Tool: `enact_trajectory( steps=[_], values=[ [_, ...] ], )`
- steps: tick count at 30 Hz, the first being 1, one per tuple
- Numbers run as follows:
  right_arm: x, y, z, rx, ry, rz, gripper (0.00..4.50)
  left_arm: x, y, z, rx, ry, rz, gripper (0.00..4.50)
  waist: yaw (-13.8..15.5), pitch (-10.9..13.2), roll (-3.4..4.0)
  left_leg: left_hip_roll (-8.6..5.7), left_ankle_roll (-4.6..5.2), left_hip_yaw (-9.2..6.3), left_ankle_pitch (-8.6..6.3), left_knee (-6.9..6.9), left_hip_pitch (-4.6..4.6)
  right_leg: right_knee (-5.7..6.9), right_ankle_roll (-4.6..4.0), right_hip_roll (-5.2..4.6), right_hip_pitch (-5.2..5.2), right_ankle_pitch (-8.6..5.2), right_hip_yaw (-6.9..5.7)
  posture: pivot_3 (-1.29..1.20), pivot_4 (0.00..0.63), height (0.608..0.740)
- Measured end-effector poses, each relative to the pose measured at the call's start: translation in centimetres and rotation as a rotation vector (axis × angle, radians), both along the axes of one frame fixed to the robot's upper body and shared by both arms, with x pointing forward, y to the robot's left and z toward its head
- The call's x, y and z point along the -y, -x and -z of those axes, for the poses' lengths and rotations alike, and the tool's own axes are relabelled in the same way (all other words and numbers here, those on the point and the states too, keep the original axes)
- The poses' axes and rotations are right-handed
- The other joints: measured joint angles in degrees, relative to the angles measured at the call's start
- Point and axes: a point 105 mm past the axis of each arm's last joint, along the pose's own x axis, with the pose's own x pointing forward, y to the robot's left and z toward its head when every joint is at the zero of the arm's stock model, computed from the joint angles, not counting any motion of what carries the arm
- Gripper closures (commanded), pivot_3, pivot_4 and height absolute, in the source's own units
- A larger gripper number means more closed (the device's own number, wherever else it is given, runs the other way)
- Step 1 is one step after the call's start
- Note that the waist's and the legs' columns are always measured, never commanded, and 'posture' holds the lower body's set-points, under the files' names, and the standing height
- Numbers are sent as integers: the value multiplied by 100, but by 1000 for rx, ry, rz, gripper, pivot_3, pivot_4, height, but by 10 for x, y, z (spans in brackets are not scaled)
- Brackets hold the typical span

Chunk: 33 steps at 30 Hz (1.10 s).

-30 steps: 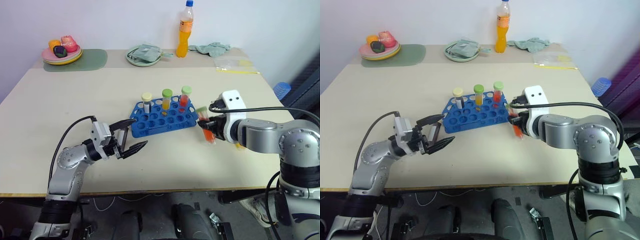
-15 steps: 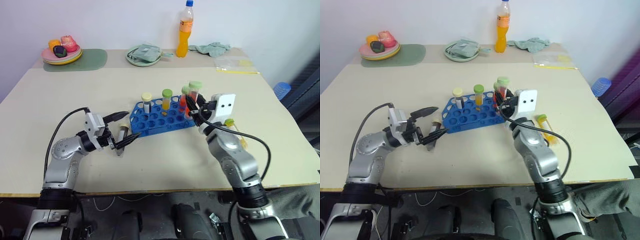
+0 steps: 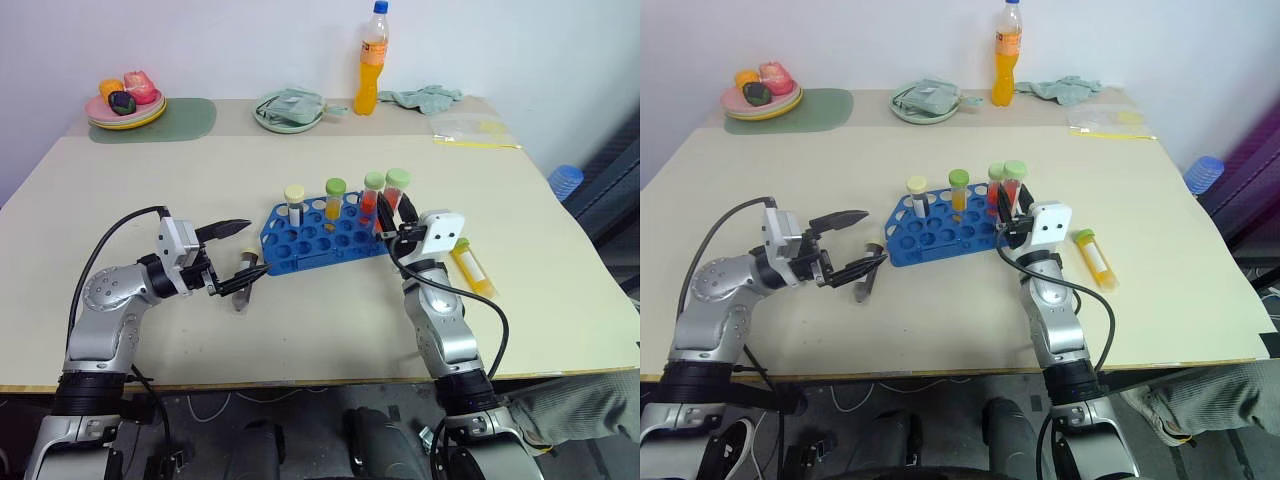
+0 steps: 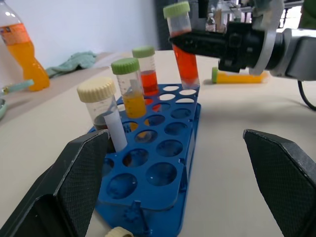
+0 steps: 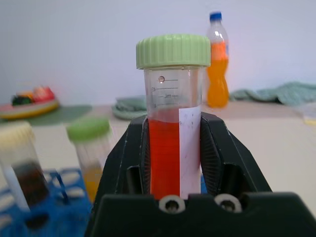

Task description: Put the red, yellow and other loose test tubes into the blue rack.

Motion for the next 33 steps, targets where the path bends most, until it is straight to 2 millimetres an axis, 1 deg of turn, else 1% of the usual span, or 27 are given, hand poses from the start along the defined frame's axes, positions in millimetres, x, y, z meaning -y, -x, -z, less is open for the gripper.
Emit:
enact_trajectory(
  steps=[3, 4, 12, 19, 28, 33],
  values=[
    [8, 0, 4, 0, -2, 20, 3339, 1, -1, -3, 7, -3, 8, 0, 2, 0, 0, 0, 0, 0, 0, 0, 0, 0, 0, 0, 1, 0, 0, 0, 150, 740],
    [8, 1, 4, 3, 0, 19, 3339, 1, -1, -3, 7, -3, 10, 0, 1, 0, 0, 0, 0, 1, 0, 0, 1, 0, 0, 0, 1, 0, 1, 0, 150, 740],
    [3, 1, 4, 6, 4, 8, 3339, 2, -2, -4, -4, -3, 13, 0, -2, 0, 0, 1, 0, 0, 0, 0, 6, 4, 12, 1, 2, 7, 0, 0, 150, 740],
    [-6, 2, 6, 12, 20, -23, 3339, 3, -1, -6, 6, -5, 16, 0, -2, 0, 0, 1, 0, 0, 0, 0, 6, 4, 12, 1, 3, 7, 0, 0, 150, 740],
    [-6, -7, 7, 22, 50, -29, 3339, -1, 2, 1, -16, -3, 1, 0, -4, 0, 0, 1, 0, 2, 0, 0, 12, 6, 12, 1, 6, 7, 0, 0, 150, 740],
    [-4, -11, 17, -16, 61, -27, 3339, -6, 3, -1, -8, 0, -17, 0, -1, 0, 0, 0, -1, 3, 0, 0, 12, 5, 12, -1, 7, 7, 1, 0, 150, 740]
  ],
)
